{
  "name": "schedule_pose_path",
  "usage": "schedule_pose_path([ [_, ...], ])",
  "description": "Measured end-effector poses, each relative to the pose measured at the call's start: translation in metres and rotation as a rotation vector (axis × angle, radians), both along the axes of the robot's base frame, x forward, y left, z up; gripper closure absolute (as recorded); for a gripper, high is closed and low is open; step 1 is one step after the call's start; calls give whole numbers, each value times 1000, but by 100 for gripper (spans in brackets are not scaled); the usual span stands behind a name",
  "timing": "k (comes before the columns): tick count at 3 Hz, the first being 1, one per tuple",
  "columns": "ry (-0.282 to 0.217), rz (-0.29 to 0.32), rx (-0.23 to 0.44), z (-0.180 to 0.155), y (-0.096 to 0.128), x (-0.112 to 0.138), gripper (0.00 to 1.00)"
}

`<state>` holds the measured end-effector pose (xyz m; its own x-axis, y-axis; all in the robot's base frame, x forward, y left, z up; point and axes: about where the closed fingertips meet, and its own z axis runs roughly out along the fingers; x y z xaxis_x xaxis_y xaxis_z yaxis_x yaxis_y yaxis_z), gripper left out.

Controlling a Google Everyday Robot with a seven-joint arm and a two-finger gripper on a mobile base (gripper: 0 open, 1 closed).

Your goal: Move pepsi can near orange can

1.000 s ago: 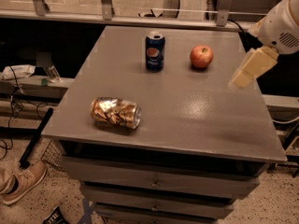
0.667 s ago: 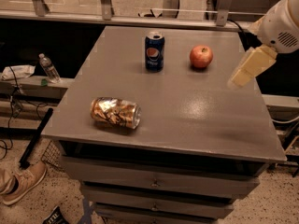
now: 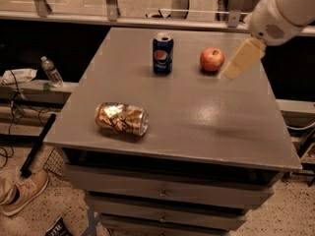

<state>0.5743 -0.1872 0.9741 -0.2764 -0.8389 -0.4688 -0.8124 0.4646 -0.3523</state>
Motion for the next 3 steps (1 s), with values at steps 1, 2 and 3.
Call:
schedule_pose_path([
  [1, -68, -7, 17, 16, 44, 42, 0],
  [2, -68, -44, 44, 9, 69, 81, 0],
  [3, -38, -81, 140, -6, 81, 111, 0],
])
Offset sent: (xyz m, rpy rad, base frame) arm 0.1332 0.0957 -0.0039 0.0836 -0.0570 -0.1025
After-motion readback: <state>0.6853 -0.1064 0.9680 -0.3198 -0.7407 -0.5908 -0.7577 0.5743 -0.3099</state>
